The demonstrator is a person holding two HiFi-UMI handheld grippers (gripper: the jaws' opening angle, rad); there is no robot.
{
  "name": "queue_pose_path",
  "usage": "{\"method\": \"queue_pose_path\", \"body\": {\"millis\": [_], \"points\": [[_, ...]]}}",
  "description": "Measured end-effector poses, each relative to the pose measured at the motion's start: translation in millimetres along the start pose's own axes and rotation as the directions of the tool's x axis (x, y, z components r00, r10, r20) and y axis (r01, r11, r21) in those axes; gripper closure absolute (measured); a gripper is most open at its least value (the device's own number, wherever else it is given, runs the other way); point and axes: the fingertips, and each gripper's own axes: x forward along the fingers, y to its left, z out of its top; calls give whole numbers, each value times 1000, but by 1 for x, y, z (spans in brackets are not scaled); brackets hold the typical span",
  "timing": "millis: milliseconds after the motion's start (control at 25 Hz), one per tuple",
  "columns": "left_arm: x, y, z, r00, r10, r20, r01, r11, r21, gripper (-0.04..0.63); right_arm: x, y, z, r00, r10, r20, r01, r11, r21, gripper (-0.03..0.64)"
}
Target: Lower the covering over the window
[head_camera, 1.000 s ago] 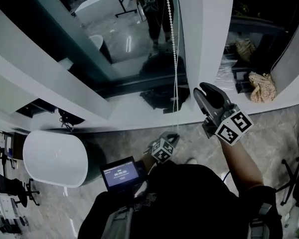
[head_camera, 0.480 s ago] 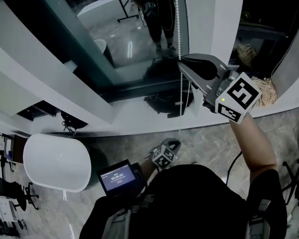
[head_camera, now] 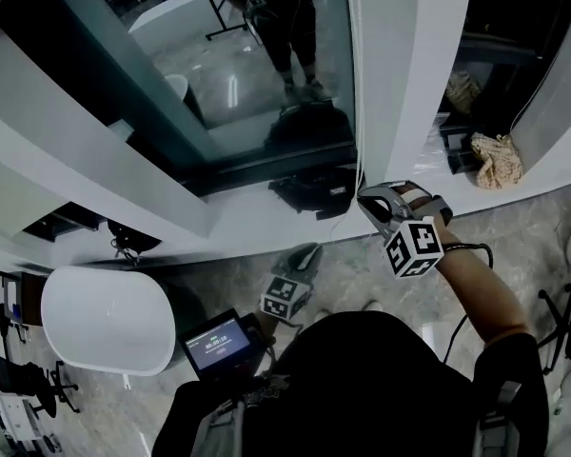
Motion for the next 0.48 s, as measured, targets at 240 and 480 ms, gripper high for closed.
{"method": "queue_pose_path", "body": {"millis": [240, 480], "points": [[-18, 13, 170, 931, -45, 362, 52, 999, -9, 509, 74, 170, -85, 932, 318, -172, -253, 913, 319, 606], [-7, -30, 286, 850, -207, 484, 147, 976, 159, 477, 88, 222, -61, 911, 391, -132, -298, 845, 444, 606]]}}
